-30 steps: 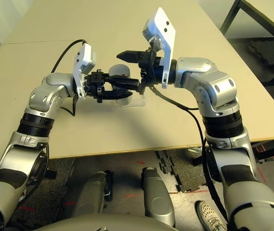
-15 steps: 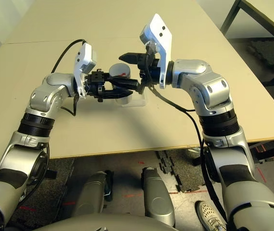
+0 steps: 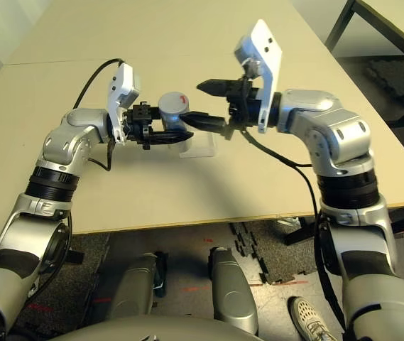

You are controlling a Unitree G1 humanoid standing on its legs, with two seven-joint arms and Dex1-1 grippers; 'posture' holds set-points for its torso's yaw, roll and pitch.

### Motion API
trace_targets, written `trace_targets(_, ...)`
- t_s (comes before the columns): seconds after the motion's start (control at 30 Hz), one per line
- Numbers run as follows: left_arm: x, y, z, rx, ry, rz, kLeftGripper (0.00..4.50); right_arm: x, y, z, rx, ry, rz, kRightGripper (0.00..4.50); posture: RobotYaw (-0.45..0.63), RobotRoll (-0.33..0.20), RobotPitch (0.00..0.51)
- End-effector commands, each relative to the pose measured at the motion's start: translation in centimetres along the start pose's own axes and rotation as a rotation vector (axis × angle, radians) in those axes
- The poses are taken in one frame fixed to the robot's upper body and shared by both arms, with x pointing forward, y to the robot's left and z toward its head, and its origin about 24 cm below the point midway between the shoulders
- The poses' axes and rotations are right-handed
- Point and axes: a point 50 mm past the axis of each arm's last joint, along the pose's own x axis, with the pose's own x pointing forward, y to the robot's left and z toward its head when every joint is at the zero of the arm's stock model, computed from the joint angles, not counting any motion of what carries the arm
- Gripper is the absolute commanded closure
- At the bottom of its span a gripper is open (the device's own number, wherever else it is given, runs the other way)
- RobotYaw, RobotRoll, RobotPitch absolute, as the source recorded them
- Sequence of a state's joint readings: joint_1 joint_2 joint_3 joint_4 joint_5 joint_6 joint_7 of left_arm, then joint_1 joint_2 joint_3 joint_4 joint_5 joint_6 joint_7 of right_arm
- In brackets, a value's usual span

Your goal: Pour the medicine from the bottle into the box.

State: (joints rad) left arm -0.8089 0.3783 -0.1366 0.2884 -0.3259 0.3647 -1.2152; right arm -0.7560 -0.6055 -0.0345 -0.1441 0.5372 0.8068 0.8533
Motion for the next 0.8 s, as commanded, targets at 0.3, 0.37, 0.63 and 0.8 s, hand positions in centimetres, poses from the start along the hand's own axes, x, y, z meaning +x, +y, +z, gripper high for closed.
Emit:
trace_targets(0.3,0.0,0.5,0.2,0.015,0.005,-0.006,1.97,-0.3,2.1,0.2,0.031,0.003,0.071,0.0,-0.18,0.0,0.156)
trace_targets(0.37,0.1,0.5,0.3,0.015,0.005,-0.007,1.97,0.4,2.4,0.4,0.028,-0.008,0.086,0.0,-0.18,0.0,0.157)
trace_targets(0.63,0.3,0.5,0.2,0.016,0.003,-0.011,1.97,3.2,2.9,0.7,0.002,-0.039,0.139,0.0,-0.17,0.0,0.154)
trace_targets(0.8,0.5,0.3,0.2,0.017,-0.002,-0.013,1.97,4.3,3.0,0.8,-0.008,-0.042,0.164,0.0,-0.16,0.0,0.154)
